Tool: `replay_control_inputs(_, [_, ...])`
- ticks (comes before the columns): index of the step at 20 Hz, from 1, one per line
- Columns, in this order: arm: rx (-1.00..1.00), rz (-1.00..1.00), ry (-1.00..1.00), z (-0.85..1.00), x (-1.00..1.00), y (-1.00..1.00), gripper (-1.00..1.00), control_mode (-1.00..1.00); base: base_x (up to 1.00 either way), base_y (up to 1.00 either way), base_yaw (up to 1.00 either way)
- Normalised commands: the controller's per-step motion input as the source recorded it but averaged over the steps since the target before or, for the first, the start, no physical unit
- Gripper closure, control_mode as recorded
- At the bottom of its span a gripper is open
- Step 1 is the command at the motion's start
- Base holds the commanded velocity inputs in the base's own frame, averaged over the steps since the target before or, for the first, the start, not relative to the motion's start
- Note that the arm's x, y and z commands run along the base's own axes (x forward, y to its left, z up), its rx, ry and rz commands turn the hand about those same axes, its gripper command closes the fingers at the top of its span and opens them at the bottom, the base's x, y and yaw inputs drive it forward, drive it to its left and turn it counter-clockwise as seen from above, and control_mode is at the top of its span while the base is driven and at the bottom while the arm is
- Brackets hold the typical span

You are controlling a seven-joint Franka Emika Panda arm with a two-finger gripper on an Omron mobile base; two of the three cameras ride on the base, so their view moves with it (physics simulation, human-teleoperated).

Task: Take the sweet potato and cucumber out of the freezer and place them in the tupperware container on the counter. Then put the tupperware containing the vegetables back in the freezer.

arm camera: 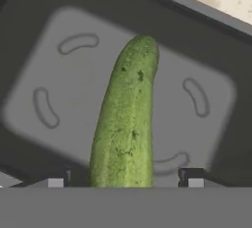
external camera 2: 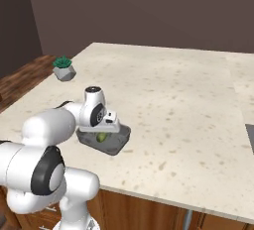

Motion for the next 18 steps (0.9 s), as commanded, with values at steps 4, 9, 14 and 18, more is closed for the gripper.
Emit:
replay_control_inputs(4, [0.02,-0.05,-0.07,0.24,-0.6,0.0,-1.0,-1.0,0.0,0.0,0.0])
replay_control_inputs(9, [0.1,-0.09,-0.15,0.84,-0.65,0.0,-1.0,-1.0,0.0,0.0,0.0])
replay_control_inputs(14, [0.13,-0.07,-0.15,1.0,-0.71,0.05,-1.0,-1.0,0.0,0.0,0.0])
replay_control_inputs(18, [0.12,-0.11,-0.01,1.0,-0.84,0.2,-1.0,-1.0,0.0,0.0,0.0])
